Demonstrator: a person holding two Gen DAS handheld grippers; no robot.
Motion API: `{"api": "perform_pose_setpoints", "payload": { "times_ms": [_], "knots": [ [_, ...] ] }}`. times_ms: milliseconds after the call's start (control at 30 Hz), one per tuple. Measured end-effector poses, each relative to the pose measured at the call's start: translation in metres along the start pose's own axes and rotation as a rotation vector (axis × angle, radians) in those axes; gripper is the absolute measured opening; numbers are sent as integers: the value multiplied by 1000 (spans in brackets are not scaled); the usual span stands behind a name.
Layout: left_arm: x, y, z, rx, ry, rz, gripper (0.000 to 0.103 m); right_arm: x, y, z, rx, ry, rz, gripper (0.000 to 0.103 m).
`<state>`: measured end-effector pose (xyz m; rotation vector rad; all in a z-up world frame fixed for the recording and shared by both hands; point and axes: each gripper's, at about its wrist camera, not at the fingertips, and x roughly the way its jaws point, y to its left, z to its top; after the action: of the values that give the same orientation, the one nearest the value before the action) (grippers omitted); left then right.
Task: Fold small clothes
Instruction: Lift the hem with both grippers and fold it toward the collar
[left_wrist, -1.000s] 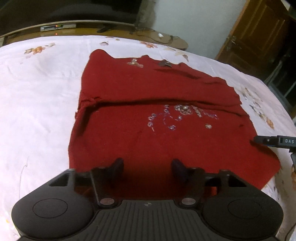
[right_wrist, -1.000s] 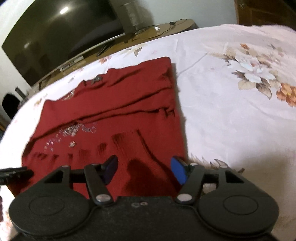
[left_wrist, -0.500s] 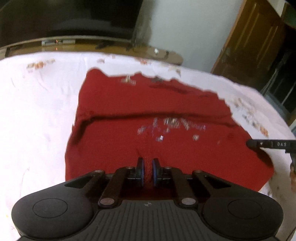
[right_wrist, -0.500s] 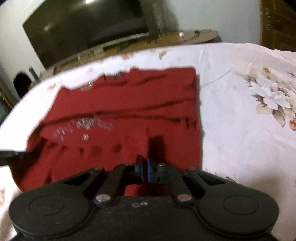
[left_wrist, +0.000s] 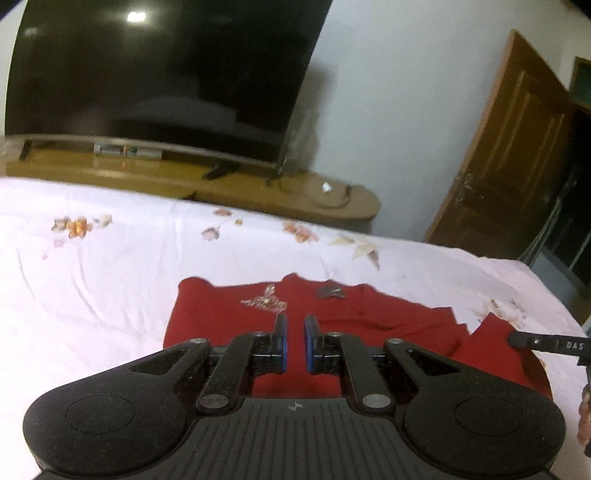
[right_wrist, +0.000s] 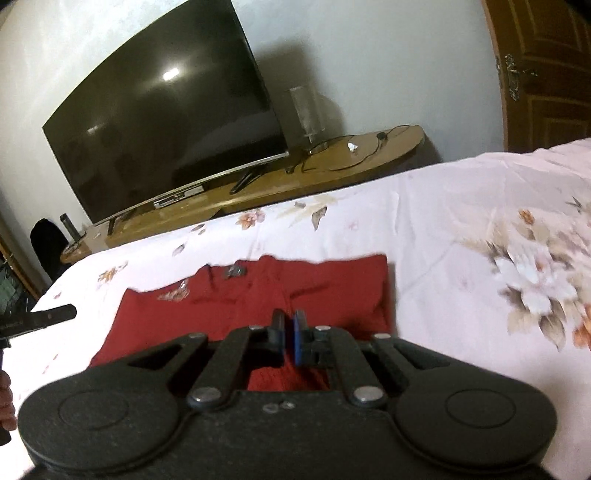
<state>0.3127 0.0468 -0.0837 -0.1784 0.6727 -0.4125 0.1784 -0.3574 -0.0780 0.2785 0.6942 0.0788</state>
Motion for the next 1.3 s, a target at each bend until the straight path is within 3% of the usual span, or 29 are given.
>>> {"api": "perform_pose_setpoints", "payload": {
  "times_ms": [100, 167, 233, 267, 333, 467, 500, 533, 600, 667, 700, 733, 767, 1000, 1133, 1167, 1200, 1233, 1267, 1300],
  "knots": [
    [9, 6, -7, 21, 118, -28, 9, 19, -3, -2, -16, 60, 6, 5],
    [16, 11, -21, 21, 210, -27, 19, 25, -6, -12, -22, 94, -1, 6],
    [21, 13, -34, -1, 258, 6, 93, 32, -11, -25, -14, 137, -12, 6],
    [18, 14, -40, -15, 238, 24, 101, 33, -13, -31, -5, 153, -15, 6],
    [11, 14, -48, -12, 187, 16, 103, 31, -15, -40, 10, 169, -13, 7],
    [16, 14, -62, -4, 251, 4, 102, 30, -14, -53, 15, 185, -16, 7],
    [16, 13, -65, -1, 258, -9, 88, 30, -14, -55, 21, 186, -17, 8],
    [17, 11, -68, 12, 274, -18, 68, 29, -14, -57, 28, 184, -17, 9],
    [23, 6, -76, 36, 316, -15, 50, 27, -15, -59, 38, 177, -14, 10],
    [25, 4, -80, 48, 312, -15, 49, 27, -16, -59, 42, 175, -15, 10],
    [25, 5, -80, 42, 308, -26, 41, 27, -17, -59, 49, 175, -15, 11],
    [26, 7, -79, 34, 307, -30, 14, 27, -18, -59, 55, 174, -16, 11],
    [25, 8, -79, 25, 307, -32, 8, 27, -19, -60, 58, 174, -21, 12],
    [18, 0, -83, 24, 265, -61, 8, 45, -24, -55, 84, 197, -5, 32],
    [9, -1, -78, 80, 212, 44, 9, 51, -19, -61, 52, 218, -12, 35],
    [11, -1, -77, 93, 225, 74, 13, 50, -19, -61, 50, 217, -11, 35],
    [11, 0, -76, 101, 232, 87, 40, 49, -20, -61, 54, 217, -11, 35],
    [12, 2, -75, 96, 240, 97, 87, 49, -21, -61, 60, 218, -10, 35],
    [12, 3, -75, 86, 230, 109, 102, 49, -22, -60, 66, 218, -8, 35],
    [8, 3, -75, 82, 196, 117, 103, 50, -22, -60, 67, 219, -9, 35]
  ]
}}
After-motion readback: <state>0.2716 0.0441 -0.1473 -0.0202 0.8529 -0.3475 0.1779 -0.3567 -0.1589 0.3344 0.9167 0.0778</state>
